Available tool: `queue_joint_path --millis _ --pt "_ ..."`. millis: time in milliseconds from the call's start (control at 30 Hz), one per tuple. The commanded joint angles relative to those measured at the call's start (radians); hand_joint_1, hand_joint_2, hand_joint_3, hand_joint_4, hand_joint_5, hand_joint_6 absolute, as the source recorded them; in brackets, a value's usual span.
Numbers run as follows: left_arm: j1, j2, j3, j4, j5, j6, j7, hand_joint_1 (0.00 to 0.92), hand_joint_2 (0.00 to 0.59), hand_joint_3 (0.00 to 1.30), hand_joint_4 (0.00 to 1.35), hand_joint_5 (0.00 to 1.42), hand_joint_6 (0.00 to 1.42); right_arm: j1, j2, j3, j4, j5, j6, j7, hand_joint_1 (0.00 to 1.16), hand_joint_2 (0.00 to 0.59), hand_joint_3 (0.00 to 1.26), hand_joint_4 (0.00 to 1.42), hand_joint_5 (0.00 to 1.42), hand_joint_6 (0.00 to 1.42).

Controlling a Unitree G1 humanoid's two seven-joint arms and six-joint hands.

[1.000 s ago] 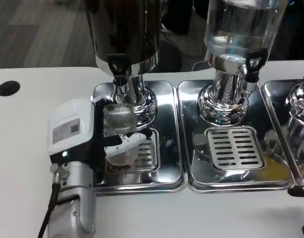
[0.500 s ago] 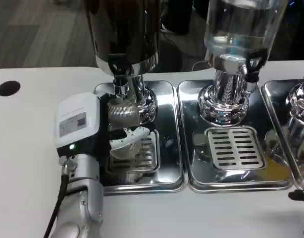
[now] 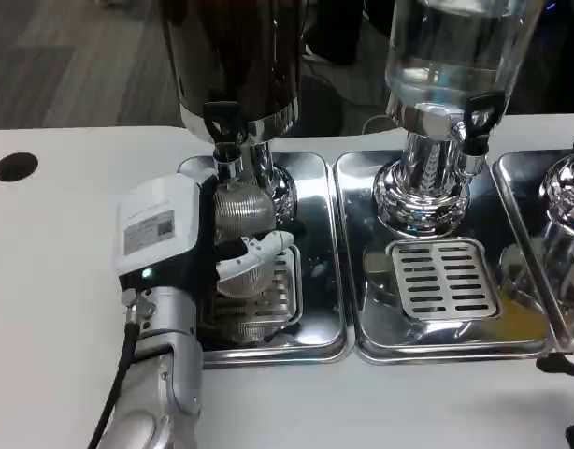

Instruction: Grasp the cup under the faucet to collect the drink, then remove the cup.

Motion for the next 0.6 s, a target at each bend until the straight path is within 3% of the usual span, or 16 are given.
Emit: queue_joint_path --millis 33,233,333,467,600 --pt "-0.008 0.007 -0.007 0.008 -0.016 -0.013 -0.006 0.188 0.032 0.40 0.42 0.65 0.55 -0.007 0.003 0.005 -0.003 0.006 0.006 0.005 0.57 0.441 0.28 0.20 0.19 0.02" --pt "-0.001 0.023 -0.008 -0.003 -0.014 -0.013 -0.009 0.188 0.032 0.39 0.42 0.65 0.54 -0.022 0.006 0.011 -0.008 0.003 0.016 0.006 0.57 0.441 0.28 0.20 0.19 0.02" --pt "0.005 0.029 -0.009 -0.014 -0.014 -0.014 -0.007 0.131 0.008 0.38 0.41 0.63 0.53 -0.026 0.007 0.016 -0.010 0.001 0.022 0.006 0.58 0.437 0.28 0.20 0.19 0.02" --pt "0.023 0.040 0.001 -0.037 -0.019 -0.025 0.002 0.035 0.000 0.26 0.29 0.60 0.51 -0.027 0.009 0.023 -0.015 -0.002 0.027 0.005 0.58 0.434 0.28 0.20 0.19 0.02" --pt "0.043 0.054 0.014 -0.063 -0.033 -0.035 0.000 0.024 0.001 0.21 0.21 0.57 0.51 -0.025 0.009 0.028 -0.018 -0.002 0.030 0.006 0.59 0.432 0.28 0.19 0.19 0.02"
